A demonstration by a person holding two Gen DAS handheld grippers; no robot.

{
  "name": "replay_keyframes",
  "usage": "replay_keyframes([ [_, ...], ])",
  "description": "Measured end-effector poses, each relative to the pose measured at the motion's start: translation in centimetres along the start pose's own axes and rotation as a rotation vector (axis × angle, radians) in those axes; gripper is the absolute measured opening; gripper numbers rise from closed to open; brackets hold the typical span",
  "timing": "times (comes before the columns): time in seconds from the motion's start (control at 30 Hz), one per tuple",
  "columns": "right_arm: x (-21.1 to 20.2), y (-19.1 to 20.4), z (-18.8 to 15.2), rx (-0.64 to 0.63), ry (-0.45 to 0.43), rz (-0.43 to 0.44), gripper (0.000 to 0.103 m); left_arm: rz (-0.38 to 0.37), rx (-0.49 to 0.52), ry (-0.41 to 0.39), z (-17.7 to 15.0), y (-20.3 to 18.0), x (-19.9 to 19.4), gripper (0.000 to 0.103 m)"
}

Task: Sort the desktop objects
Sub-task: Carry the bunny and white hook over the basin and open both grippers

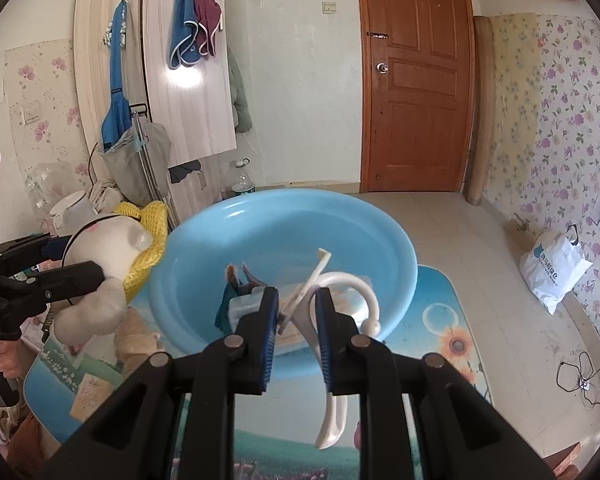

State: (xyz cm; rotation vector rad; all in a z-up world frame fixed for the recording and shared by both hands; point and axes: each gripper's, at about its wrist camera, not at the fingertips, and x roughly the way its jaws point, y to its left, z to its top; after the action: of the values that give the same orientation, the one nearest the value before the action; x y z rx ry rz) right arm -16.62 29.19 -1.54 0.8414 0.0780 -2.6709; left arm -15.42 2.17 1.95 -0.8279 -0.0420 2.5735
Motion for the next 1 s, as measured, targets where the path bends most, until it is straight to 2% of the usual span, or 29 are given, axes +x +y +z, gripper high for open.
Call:
replay_keyframes([
  [0.33,2.8,0.0,2.0,-0.028,-0.012,0.024,0.018,-0.023,0.004,0.039,1.8,-0.1,4.6,0.068],
  [0.57,5.3,-0.6,2.9,-0.006,-0.016,0.03,0.017,-0.002,0.007,0.047,2.6,0.0,7.3,0.068],
  [0.7,6.0,-1.0,3.3,-0.012,-0.023,0.014,0.017,-0.009,-0.019,0.053,2.7,0.4,8.7,0.073],
  [0.87,6.2,-1.9,3.5,0.014,-0.023,0.008,0.018,0.014,0.005,0.109,1.9,-0.2,10.2,0.077],
  [0.9,6.0,-1.8,3.4,0.008,-0.021,0.005,0.02,0.01,0.002,0.107,1.8,-0.2,10.1,0.079],
  [1.0,5.5,-1.2,3.4,-0.013,-0.022,0.021,0.035,-0.011,-0.007,0.085,1.9,-0.3,9.1,0.09],
])
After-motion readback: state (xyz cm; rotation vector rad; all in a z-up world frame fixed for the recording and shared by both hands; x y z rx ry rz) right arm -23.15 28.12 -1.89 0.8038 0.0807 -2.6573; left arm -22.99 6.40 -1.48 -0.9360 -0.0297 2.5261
